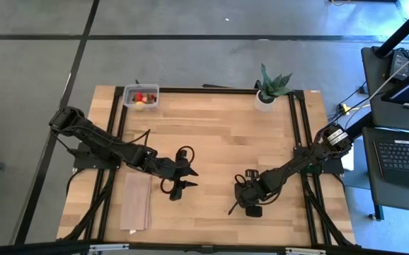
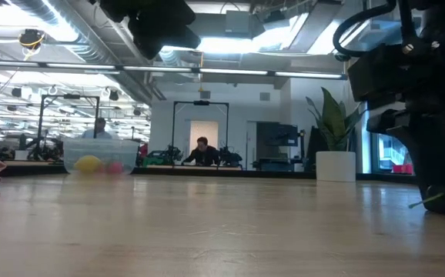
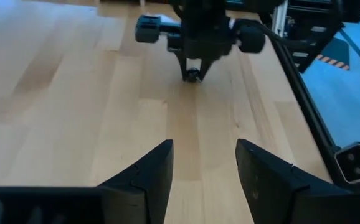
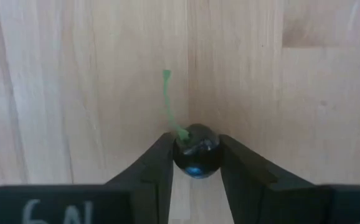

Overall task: Pick and placing Produce into tupperware
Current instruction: Put the black cherry into the transparent container

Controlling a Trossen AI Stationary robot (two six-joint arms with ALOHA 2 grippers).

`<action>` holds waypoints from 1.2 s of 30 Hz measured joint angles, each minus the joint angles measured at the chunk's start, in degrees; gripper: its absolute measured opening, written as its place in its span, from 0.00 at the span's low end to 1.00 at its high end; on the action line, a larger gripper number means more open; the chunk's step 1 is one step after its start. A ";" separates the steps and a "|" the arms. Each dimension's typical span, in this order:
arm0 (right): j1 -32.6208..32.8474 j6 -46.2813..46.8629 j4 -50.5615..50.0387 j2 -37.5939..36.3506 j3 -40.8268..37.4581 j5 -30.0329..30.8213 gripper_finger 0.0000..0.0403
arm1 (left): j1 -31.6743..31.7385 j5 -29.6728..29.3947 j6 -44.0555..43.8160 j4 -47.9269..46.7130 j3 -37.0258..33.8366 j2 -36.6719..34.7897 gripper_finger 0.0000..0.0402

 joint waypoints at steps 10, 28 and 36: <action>-9.09 -17.03 -3.52 0.12 12.74 8.23 0.28 | -0.04 -1.77 3.17 8.17 0.04 -8.05 0.41; -35.32 -38.87 27.61 0.45 24.82 -1.13 0.30 | -0.15 -5.77 28.70 15.91 0.11 -31.75 0.42; -40.48 -32.77 35.99 8.69 27.27 -7.56 0.29 | 0.12 -11.29 33.28 15.63 0.09 -32.22 0.40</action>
